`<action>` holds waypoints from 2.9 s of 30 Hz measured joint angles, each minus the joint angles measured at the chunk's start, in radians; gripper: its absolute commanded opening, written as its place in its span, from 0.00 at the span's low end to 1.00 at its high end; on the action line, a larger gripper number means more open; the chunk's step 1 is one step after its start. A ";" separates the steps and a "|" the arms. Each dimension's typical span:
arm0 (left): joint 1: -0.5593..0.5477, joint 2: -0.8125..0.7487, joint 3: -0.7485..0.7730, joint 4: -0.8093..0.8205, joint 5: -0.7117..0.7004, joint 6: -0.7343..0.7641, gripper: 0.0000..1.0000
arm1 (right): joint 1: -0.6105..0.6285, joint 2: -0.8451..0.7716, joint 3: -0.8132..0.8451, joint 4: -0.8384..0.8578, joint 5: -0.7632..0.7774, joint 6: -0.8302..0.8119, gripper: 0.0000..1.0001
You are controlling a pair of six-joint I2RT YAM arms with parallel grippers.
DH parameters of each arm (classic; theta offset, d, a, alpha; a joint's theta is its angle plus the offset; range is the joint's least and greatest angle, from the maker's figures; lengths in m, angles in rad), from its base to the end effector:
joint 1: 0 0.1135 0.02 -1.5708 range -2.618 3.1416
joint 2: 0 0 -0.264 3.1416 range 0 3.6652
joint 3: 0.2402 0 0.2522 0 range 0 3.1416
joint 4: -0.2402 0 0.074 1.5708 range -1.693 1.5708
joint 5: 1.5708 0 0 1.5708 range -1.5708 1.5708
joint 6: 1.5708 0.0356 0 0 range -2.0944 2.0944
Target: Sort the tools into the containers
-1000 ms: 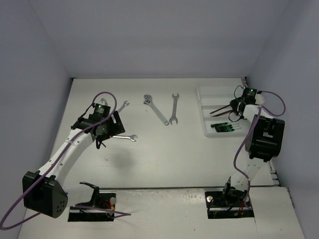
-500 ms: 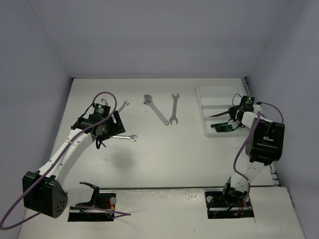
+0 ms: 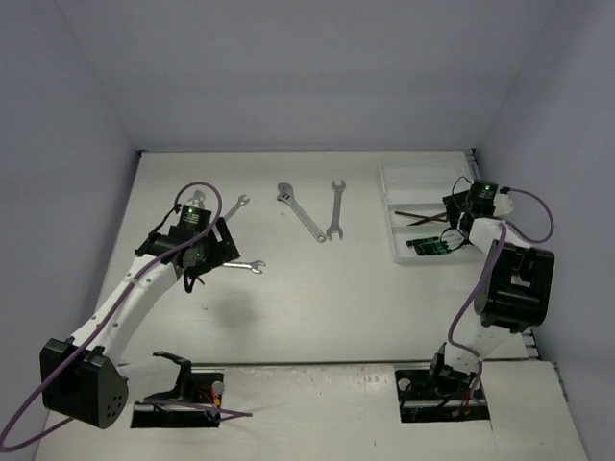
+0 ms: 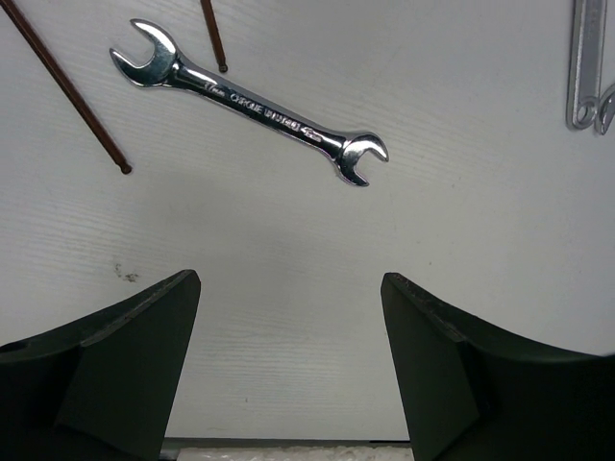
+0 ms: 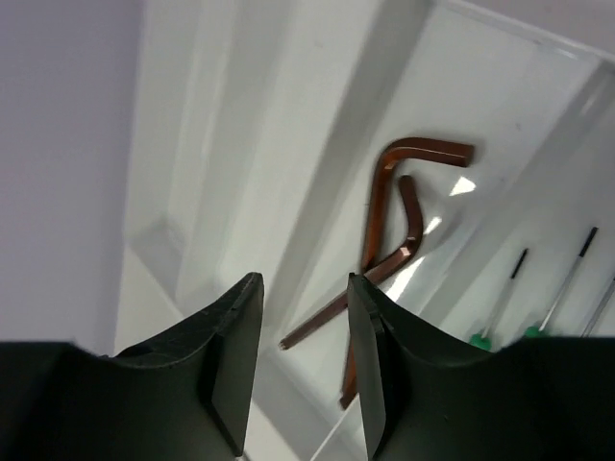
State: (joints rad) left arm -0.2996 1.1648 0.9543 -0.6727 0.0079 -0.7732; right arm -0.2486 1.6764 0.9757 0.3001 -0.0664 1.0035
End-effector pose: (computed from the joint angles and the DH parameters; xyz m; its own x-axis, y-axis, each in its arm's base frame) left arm 0.2267 -0.0703 0.2788 -0.7379 -0.5030 -0.4500 -0.3010 0.8420 -0.4477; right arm 0.3637 -0.0899 0.2212 -0.0460 0.8799 -0.4730 0.4189 0.4468 0.7905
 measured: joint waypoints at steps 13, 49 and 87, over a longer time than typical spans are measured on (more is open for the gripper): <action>0.080 0.078 -0.101 -0.021 -0.167 -0.173 0.65 | 0.201 -0.257 0.003 -0.015 -0.130 -0.294 0.39; 0.371 0.494 0.125 0.086 -0.056 -0.005 0.00 | 0.289 -0.379 -0.166 -0.058 -0.297 -0.390 0.40; -0.212 0.357 0.522 0.068 0.265 0.358 0.00 | 0.836 0.009 0.306 0.048 -0.400 -0.376 0.36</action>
State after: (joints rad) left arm -0.5114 1.5219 1.4765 -0.6052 0.2729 -0.4149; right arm 0.5873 1.6852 1.2812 0.3485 -0.4660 0.6273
